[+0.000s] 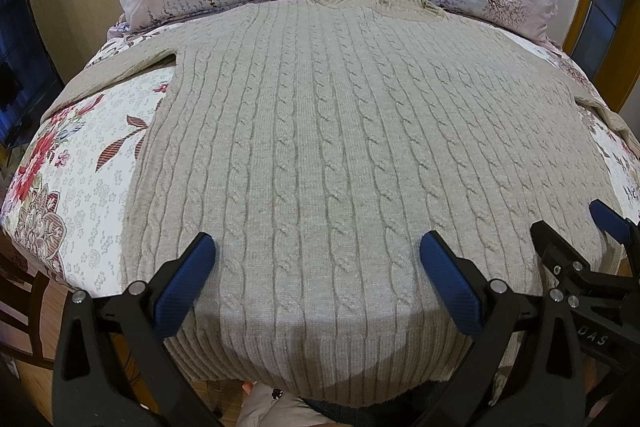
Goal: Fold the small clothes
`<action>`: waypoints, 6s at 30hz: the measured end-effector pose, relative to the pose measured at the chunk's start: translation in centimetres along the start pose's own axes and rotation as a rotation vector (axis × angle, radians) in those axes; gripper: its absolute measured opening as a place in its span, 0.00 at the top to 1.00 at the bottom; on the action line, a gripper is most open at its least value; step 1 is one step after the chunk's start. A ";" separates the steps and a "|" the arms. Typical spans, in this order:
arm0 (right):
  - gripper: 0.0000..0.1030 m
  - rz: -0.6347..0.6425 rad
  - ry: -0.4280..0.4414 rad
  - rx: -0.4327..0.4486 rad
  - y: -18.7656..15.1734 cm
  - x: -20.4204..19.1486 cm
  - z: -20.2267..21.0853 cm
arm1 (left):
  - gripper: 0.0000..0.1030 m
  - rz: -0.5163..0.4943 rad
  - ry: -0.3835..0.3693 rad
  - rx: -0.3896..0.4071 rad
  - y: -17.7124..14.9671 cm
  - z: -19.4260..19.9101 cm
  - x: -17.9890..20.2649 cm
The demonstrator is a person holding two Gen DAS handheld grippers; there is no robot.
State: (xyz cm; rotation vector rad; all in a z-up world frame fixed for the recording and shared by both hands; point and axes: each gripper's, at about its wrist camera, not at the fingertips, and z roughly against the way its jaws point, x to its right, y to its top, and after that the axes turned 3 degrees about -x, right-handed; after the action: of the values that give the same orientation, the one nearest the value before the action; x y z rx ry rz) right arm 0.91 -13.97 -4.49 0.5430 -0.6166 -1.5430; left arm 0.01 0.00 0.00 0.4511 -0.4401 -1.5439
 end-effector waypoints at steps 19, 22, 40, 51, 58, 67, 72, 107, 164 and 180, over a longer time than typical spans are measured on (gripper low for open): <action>0.01 -0.356 0.199 0.091 6.1 13.8 0.3 | 0.02 -0.038 -0.030 -0.020 1.9 -0.9 -0.4; 0.03 -0.544 0.224 0.114 7.5 20.2 -0.1 | 0.02 -0.028 -0.049 -0.013 3.0 -1.1 -0.7; 0.63 -1.047 0.167 0.080 8.4 35.4 -6.8 | 0.02 0.010 -0.162 0.095 10.7 -1.6 -2.9; 0.91 -0.988 -0.070 0.136 9.1 38.5 -5.3 | 0.02 0.066 -0.200 0.070 14.2 -4.1 -4.4; 0.92 -0.752 -0.119 0.241 14.6 34.0 -2.5 | 0.02 0.078 -0.245 0.103 15.2 -4.6 -5.0; 0.92 -0.332 0.180 0.256 20.6 17.8 -2.3 | 0.02 0.113 -0.328 0.165 15.3 -4.3 -6.0; 0.92 -0.135 0.307 0.042 18.9 8.1 -7.7 | 0.02 0.159 -0.416 0.187 15.2 -4.2 -6.5; 0.60 0.078 0.462 -0.107 18.1 -4.5 -10.5 | 0.16 0.363 -0.660 0.033 15.7 -7.3 -9.2; 0.81 -0.622 0.053 0.077 12.0 17.6 -10.0 | 0.88 0.373 -0.530 -0.047 19.7 -13.7 -9.3; 0.59 -0.169 0.183 0.027 15.4 5.5 -10.6 | 0.46 0.592 -0.411 0.130 14.0 -6.7 -23.9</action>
State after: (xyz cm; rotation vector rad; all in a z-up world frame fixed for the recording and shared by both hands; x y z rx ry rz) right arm 19.00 -20.56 -1.85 0.7642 -0.4606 -1.6228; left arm 15.79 23.59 2.09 0.0766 -0.9073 -1.0256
